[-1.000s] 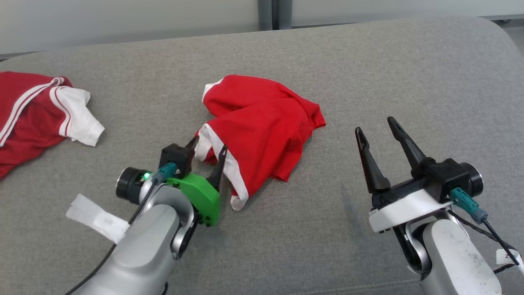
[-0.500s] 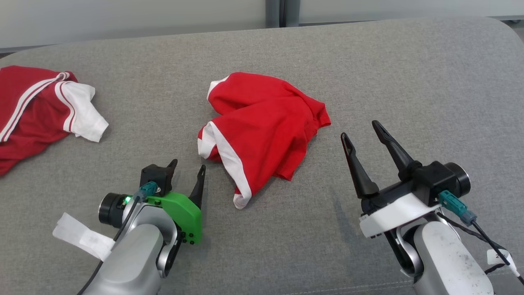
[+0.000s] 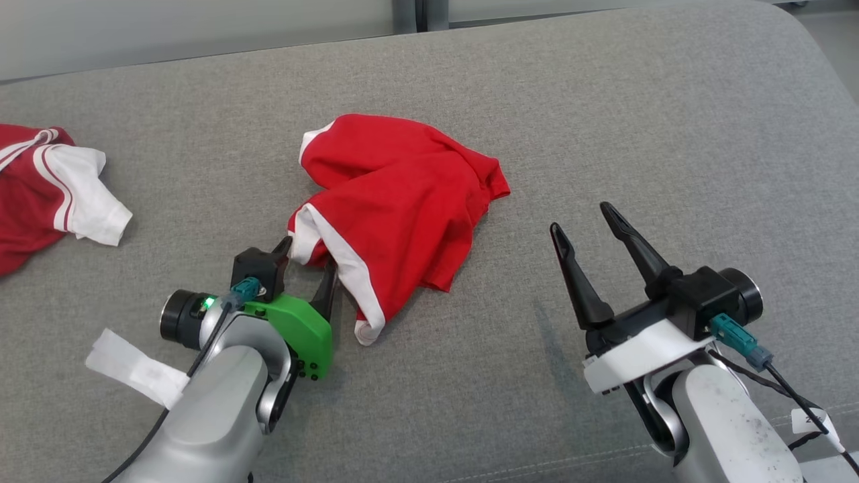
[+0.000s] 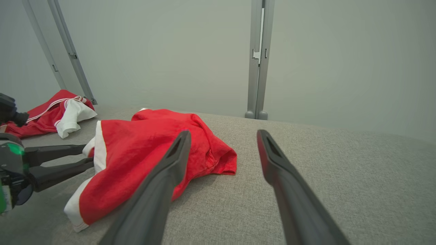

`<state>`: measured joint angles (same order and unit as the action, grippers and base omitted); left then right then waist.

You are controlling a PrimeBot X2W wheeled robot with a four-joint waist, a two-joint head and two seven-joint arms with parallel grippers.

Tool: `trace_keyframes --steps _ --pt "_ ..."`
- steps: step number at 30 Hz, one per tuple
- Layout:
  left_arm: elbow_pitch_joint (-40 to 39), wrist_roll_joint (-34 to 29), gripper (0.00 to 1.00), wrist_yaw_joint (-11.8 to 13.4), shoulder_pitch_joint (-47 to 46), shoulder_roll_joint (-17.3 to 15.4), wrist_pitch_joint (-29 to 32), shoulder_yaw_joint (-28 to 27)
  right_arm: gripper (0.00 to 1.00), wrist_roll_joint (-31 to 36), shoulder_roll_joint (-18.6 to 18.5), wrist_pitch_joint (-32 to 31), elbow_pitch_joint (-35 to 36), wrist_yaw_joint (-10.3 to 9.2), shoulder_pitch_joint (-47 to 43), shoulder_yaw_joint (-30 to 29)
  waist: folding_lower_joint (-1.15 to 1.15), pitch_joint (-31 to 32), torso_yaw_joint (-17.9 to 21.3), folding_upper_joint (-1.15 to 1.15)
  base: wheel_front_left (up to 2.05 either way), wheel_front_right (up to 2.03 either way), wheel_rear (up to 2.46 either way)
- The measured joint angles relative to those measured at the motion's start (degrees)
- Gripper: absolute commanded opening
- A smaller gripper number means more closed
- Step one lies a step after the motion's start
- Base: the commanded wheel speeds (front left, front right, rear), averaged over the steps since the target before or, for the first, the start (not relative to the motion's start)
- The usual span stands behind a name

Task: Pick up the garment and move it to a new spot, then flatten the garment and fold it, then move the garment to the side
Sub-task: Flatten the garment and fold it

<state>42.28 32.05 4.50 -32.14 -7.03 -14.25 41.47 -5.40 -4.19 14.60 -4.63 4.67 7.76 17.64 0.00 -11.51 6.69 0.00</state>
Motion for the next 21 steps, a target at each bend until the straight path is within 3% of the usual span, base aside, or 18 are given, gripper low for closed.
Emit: trace_keyframes --steps 2,9,21 --pt "0.19 -0.63 0.00 -0.49 -0.22 0.18 0.00 0.58 1.00 -0.01 0.09 0.00 -0.37 0.04 -0.01 0.14 0.00 -0.23 0.26 0.00 0.00 0.00 0.00" --pt "-0.73 -1.89 0.00 -1.45 -1.72 0.99 -0.01 0.96 1.00 -1.53 0.46 -0.01 -3.26 0.88 -0.07 3.01 0.00 -0.50 -0.28 0.00 0.00 0.00 0.00" --pt "-2.41 -4.15 0.00 -1.20 -3.18 2.34 -0.02 -0.29 1.00 -4.74 0.71 -0.01 -12.47 2.38 -0.01 13.02 0.00 -0.51 -4.91 0.00 0.00 0.00 0.00"
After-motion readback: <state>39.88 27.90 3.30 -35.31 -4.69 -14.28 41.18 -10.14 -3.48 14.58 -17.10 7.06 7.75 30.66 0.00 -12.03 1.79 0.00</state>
